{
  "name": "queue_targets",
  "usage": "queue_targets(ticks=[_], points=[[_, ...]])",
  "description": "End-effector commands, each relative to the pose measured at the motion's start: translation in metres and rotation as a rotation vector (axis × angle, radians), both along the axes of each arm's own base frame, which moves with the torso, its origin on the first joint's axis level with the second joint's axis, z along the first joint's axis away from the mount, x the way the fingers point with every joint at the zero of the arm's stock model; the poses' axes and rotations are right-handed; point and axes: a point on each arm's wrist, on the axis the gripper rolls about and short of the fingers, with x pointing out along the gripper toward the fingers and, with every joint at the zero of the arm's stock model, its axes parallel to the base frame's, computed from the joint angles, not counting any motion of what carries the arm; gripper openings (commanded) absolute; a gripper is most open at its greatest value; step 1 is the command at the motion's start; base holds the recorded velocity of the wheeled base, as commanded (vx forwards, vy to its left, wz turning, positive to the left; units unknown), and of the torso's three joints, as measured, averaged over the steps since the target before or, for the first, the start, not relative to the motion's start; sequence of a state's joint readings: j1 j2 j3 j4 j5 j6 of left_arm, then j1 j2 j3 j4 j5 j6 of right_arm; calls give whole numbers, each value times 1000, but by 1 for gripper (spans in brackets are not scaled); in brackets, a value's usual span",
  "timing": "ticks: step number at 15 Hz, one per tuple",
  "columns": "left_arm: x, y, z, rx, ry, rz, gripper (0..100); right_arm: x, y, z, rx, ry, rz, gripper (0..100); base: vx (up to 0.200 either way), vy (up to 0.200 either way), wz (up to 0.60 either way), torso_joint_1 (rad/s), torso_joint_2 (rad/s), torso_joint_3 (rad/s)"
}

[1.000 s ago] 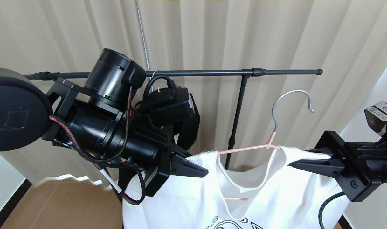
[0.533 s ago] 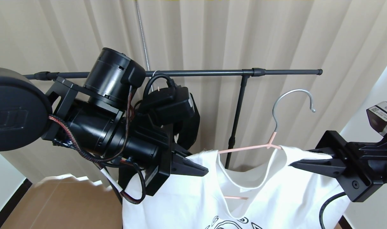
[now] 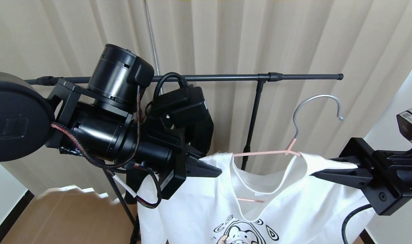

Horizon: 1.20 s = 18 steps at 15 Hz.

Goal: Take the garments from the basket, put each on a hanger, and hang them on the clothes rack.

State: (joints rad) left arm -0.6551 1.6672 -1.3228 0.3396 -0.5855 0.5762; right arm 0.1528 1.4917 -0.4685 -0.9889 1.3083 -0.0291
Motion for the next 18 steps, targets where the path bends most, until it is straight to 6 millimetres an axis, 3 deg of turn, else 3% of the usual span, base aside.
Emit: queue_targets(ticks=[1, 6, 7, 11, 18], points=[[1, 0, 1, -4, -16, 11, 0, -1, 0, 1, 1, -5, 2, 0, 0, 0, 0, 0, 0, 0], [4, -1, 4, -27, -59, 26, 0, -2, 0, -1, -1, -4, 2, 0, 0, 0, 0, 0, 0, 0], [5, -2, 5, -25, -70, 36, 0, -2, 0, -1, -1, -5, 2, 100, 0, 0, 0, 0, 0, 0], [7, 0, 11, -57, -98, 68, 0, 3, -6, -8, -17, -63, -29, 100, 0, 0, 0, 0, 0, 0], [9, 13, 18, -69, -118, 108, 0, 6, -24, -1, -15, -126, -118, 100, 0, 0, 0, 0, 0, 0]])
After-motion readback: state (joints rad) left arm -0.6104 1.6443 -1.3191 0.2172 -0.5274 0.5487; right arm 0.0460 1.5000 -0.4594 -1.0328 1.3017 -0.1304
